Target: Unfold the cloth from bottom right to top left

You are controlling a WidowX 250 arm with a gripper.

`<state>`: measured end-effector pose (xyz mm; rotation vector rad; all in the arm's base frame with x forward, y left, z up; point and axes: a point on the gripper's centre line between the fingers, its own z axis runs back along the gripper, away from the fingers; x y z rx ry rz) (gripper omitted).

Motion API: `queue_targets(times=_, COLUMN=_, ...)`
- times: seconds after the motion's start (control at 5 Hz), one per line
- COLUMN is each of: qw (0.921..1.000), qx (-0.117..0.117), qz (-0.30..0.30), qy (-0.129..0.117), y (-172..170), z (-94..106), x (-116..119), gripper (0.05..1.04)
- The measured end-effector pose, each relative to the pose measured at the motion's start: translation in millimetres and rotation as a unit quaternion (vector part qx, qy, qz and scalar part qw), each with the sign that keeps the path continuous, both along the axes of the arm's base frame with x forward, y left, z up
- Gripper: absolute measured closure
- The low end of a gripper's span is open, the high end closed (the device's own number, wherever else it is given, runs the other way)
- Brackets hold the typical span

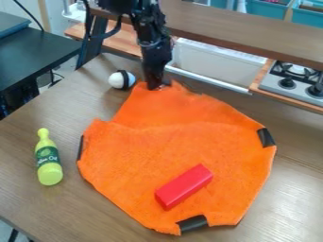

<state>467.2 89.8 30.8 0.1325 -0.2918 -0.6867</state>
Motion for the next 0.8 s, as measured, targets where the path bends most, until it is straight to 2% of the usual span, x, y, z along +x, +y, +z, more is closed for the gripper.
queue_targets(times=0.2, qw=0.9998, qx=-0.005, qz=-0.015, qy=-0.011, y=4.5, z=5.5, x=4.0, gripper=0.866)
queue_targets(times=0.4, qw=0.9995, qx=0.018, qz=-0.02, qy=-0.018, y=9.6, z=-0.1, x=3.6, gripper=0.609)
queue_targets(times=0.6, qw=0.999, qx=0.021, qz=-0.026, qy=-0.031, y=8.7, z=2.8, x=3.4, gripper=0.306)
queue_targets(times=0.8, qw=0.9973, qx=-0.001, qz=-0.044, qy=-0.059, y=-1.4, z=30.5, x=2.9, gripper=0.09)
